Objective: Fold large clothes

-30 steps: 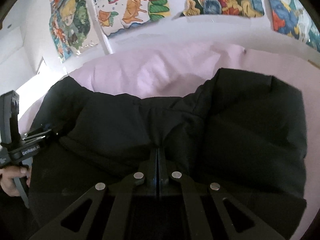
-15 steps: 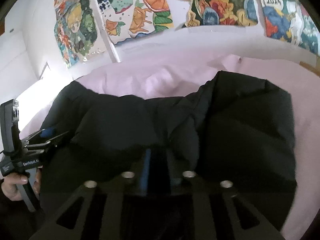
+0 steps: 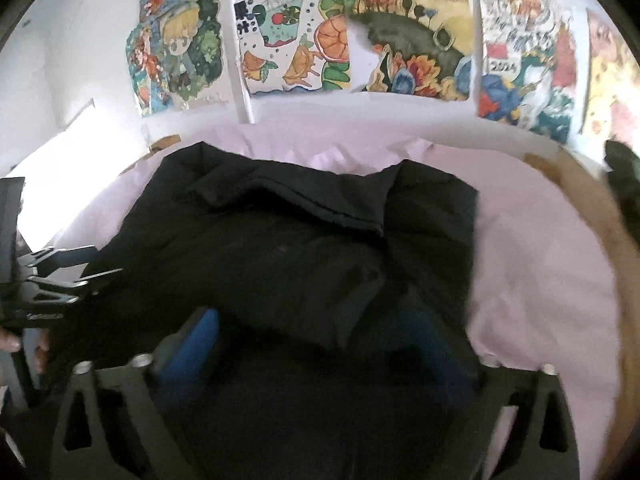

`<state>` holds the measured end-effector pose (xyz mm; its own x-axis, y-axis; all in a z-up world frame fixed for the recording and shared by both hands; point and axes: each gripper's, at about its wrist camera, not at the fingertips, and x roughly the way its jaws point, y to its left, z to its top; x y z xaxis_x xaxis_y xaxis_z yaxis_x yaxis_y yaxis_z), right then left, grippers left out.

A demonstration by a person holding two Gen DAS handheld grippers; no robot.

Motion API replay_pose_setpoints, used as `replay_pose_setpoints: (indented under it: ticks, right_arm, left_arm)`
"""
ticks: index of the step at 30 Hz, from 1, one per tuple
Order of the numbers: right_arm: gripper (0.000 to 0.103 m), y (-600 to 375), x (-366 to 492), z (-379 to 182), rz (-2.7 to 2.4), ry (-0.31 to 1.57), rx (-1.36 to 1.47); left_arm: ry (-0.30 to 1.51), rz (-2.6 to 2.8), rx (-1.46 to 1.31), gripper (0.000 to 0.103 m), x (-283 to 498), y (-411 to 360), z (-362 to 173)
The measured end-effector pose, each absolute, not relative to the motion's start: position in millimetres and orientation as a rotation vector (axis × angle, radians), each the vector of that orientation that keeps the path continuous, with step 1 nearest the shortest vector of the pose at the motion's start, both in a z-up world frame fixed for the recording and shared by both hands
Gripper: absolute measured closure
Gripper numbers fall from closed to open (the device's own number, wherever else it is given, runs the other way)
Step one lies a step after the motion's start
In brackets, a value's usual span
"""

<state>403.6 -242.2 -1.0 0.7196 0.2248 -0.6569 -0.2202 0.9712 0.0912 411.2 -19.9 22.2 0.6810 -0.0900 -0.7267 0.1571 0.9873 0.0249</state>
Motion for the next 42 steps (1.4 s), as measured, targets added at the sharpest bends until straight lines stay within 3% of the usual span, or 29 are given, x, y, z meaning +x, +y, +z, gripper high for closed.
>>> replay_pose_setpoints:
  ticks: [10,22,26,35,42]
  right_arm:
    - [0.0,-209,302,28,0.297,0.905,-0.088]
    - [0.0,-179,193,26,0.371,0.9,-0.29]
    - [0.0,-175,178,9,0.405,0.92,-0.388]
    - [0.0,-186,150,-47,0.451,0.927,-0.617]
    - [0.0,-191,166,-65,0.437,0.995,-0.616]
  left_arm:
    - [0.786,-0.211,0.155,0.002,296,-33,65]
    - [0.748,-0.241,0.234,0.002,203,-35,76]
    - [0.685,-0.293,0.293,0.001,184,-25,61]
    - [0.739,-0.359,0.289,0.002,183,20,15]
    - [0.783,-0.439,0.197,0.002,191,28,29]
